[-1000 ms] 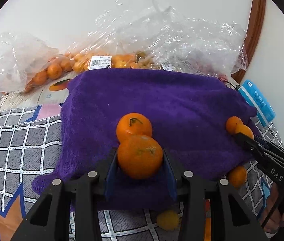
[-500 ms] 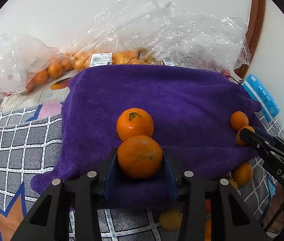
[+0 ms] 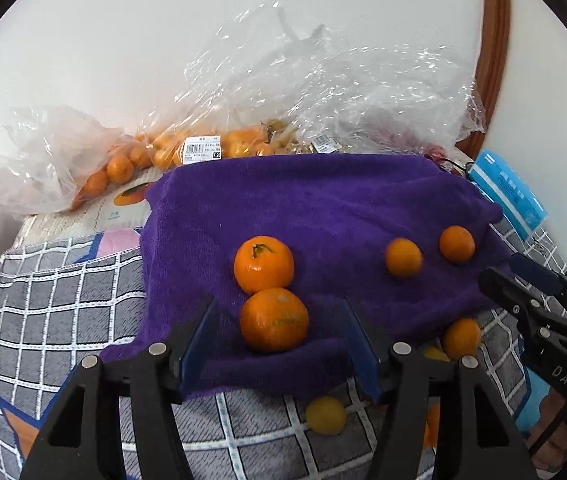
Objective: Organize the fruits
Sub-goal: 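Open both grippers to release the oranges on the towel and withdraw, then close the right gripper on an orange in front of the towel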
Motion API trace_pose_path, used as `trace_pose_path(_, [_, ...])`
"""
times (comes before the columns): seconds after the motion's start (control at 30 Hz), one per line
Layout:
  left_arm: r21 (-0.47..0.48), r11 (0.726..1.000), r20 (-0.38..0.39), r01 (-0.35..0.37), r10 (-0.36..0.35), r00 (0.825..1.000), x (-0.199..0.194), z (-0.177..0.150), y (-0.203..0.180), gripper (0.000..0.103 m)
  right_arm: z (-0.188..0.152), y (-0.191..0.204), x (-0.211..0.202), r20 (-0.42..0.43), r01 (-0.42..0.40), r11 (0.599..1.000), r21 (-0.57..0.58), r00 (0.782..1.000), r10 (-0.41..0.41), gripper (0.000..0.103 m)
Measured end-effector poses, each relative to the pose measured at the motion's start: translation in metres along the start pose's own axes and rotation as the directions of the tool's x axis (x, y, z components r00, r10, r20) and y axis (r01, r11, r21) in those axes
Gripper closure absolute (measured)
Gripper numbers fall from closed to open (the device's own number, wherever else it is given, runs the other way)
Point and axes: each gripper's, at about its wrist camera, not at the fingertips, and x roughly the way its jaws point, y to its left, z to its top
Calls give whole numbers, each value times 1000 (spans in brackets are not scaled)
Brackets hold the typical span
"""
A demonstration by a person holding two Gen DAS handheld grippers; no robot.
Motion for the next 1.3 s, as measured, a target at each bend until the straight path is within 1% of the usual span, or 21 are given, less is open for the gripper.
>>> trace_pose_path(0.03, [2,1000,2,-2,2,1000,-3,-2,0,43,-2,-1,-4,-3,-9,1000,17,1000,9,39])
trace_pose_path(0.17, [-26,1000,4,0,0,1000,-17,-13,3,43,-7,-8,-16,-23,-48,995,88,998,50,38])
trace_pose_path(0.23, [-35,999,-2,-2,2,1000,-21,-19,4,43,-11,-12,-23,-20,-49,990,131,998,52,38])
trace_pose_path(0.33, [-56,998,-19,-24,23,1000,-27,-31,7,43,-16,-13,-31,-39,-35,988,149,998,42,38])
trace_pose_path(0.5, [-82,997,-22,-7,5,1000,-43,-48,11,43,-26,-8,-40,-82,-16,994,111,996,25,38])
trace_pose_path(0.67, [-98,995,-39,-28,24,999,-51,-62,20,43,-37,-3,-47,-115,-15,995,102,993,26,38])
trace_pose_path(0.83, [-133,989,-69,-57,49,996,-51,-76,38,43,-47,7,-46,-132,17,998,60,991,-9,38])
trace_pose_path(0.93, [-162,985,-80,-64,52,995,-51,-81,51,43,-54,13,-43,-139,10,999,44,990,-4,39])
trace_pose_path(0.97, [-169,983,-86,-70,56,995,-51,-81,54,43,-55,14,-42,-141,7,999,40,990,-1,40])
trace_pose_path(1.03, [-176,981,-93,-77,62,994,-49,-82,60,43,-56,18,-38,-146,-10,1000,29,989,14,49])
trace_pose_path(1.1, [-186,979,-96,-88,71,993,-48,-82,65,43,-54,22,-34,-150,-24,1000,17,988,26,54])
trace_pose_path(1.17, [-196,977,-95,-84,67,993,-47,-82,69,43,-51,26,-28,-139,-15,1000,-4,990,14,58])
trace_pose_path(1.2, [-203,976,-94,-81,62,994,-47,-82,69,43,-48,28,-24,-137,5,1000,-20,991,-8,62])
trace_pose_path(1.23, [-206,975,-94,-76,58,994,-44,-80,70,43,-46,29,-22,-136,7,1000,-29,991,-11,66])
trace_pose_path(1.3, [-214,974,-91,-69,51,995,-41,-79,71,43,-42,29,-16,-133,2,999,-45,991,-8,68])
